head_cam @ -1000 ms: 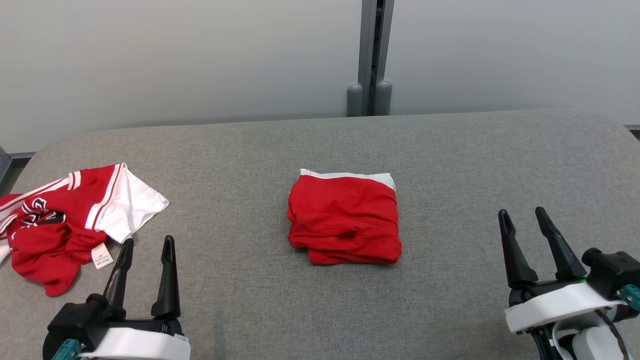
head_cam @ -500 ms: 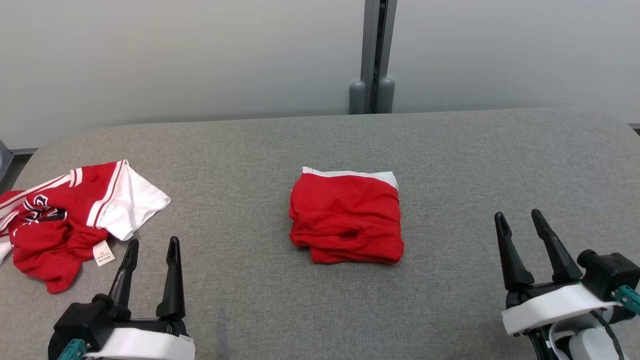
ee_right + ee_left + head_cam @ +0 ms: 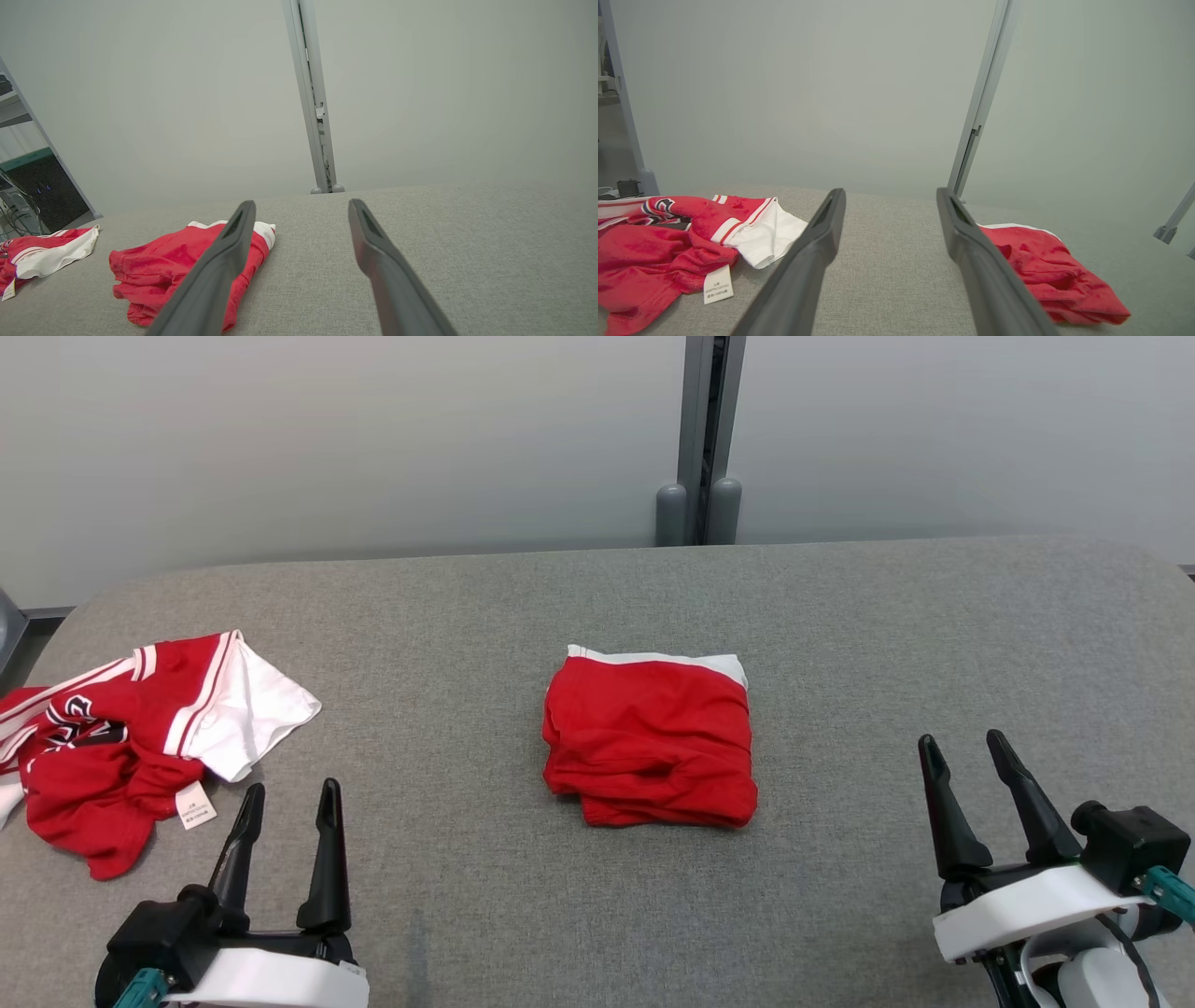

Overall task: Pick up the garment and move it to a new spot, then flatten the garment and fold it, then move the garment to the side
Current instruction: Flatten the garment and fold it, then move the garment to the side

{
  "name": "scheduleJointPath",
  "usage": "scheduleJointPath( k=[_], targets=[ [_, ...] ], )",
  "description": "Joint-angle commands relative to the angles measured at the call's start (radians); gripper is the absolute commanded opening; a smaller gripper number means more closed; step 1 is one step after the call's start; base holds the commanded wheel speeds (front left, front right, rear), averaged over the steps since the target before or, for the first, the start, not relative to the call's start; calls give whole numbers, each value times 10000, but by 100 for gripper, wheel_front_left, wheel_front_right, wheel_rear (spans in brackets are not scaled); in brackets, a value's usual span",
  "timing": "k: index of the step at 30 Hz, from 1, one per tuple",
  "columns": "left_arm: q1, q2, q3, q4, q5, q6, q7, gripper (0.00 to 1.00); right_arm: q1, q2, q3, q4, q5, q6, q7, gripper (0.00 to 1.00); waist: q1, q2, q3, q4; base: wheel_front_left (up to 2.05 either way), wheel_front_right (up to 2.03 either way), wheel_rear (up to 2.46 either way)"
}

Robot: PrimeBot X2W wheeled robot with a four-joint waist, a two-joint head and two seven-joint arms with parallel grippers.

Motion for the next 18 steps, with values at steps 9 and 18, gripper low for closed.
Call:
scheduleJointPath(
  k=[9,18],
  targets=[
    [2,28,3,-30,4,15,-2,100,-146,-3,70,132,42,2,32,100,0,-1,15,-36,0,0,0],
    [-13,26,5,-39,36,-23,-2,100,-130,-26,59,202,35,2,27,100,0,-1,40,-10,0,0,0]
  ],
)
